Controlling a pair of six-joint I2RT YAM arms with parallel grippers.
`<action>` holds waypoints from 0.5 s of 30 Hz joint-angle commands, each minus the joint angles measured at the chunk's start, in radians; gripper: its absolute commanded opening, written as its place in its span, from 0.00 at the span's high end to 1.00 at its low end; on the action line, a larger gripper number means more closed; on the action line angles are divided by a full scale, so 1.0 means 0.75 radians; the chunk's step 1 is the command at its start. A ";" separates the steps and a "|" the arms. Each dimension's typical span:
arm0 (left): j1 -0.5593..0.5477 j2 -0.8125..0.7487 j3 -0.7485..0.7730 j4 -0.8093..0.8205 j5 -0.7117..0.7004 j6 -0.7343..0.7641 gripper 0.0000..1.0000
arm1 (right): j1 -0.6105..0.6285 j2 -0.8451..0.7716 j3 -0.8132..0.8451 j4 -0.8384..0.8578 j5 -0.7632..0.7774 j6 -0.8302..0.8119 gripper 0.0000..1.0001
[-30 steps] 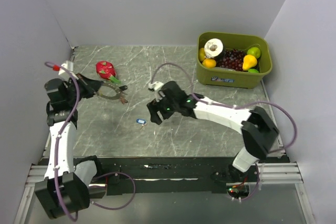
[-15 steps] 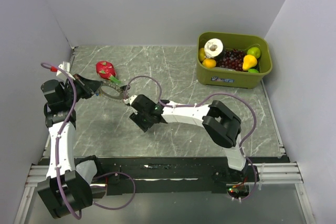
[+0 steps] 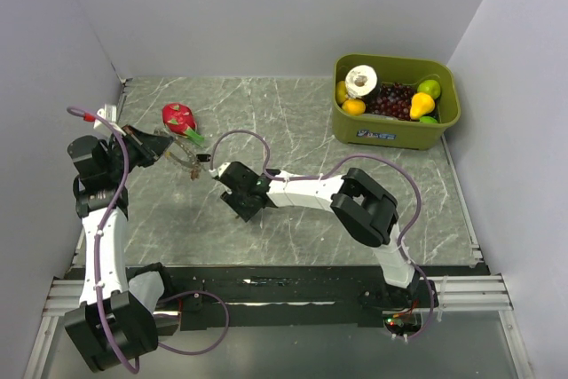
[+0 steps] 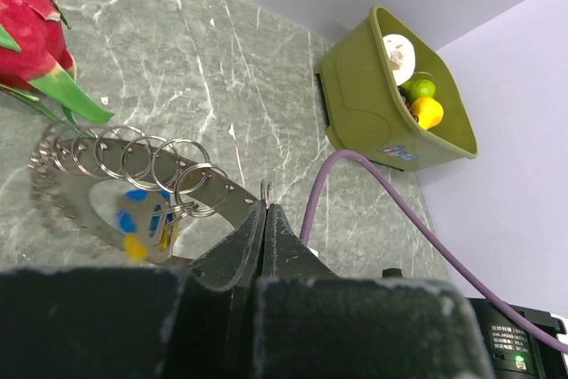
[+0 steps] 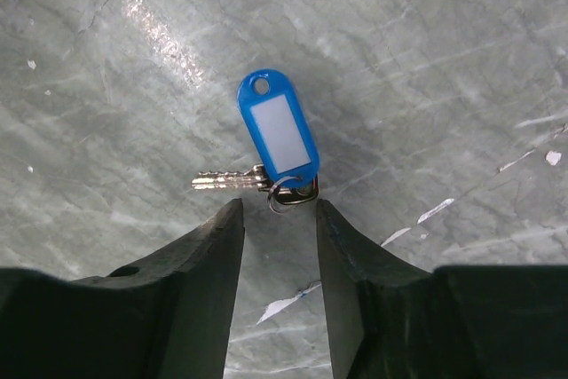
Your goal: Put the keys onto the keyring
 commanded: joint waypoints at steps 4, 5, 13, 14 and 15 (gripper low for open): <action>0.005 -0.046 -0.018 0.123 0.066 -0.045 0.99 | -0.007 0.045 0.075 0.047 0.043 0.007 0.60; 0.005 -0.048 -0.023 0.126 0.064 -0.045 0.99 | -0.005 0.045 0.073 0.060 0.041 0.005 0.65; 0.005 -0.054 -0.014 0.093 0.058 -0.006 0.99 | -0.011 0.009 0.044 0.080 0.061 -0.011 0.96; 0.005 -0.056 -0.012 0.089 0.056 0.002 0.99 | -0.015 -0.008 0.030 0.088 0.059 -0.011 1.00; 0.007 -0.058 -0.012 0.085 0.056 0.006 0.99 | -0.019 -0.028 -0.005 0.094 0.051 -0.007 1.00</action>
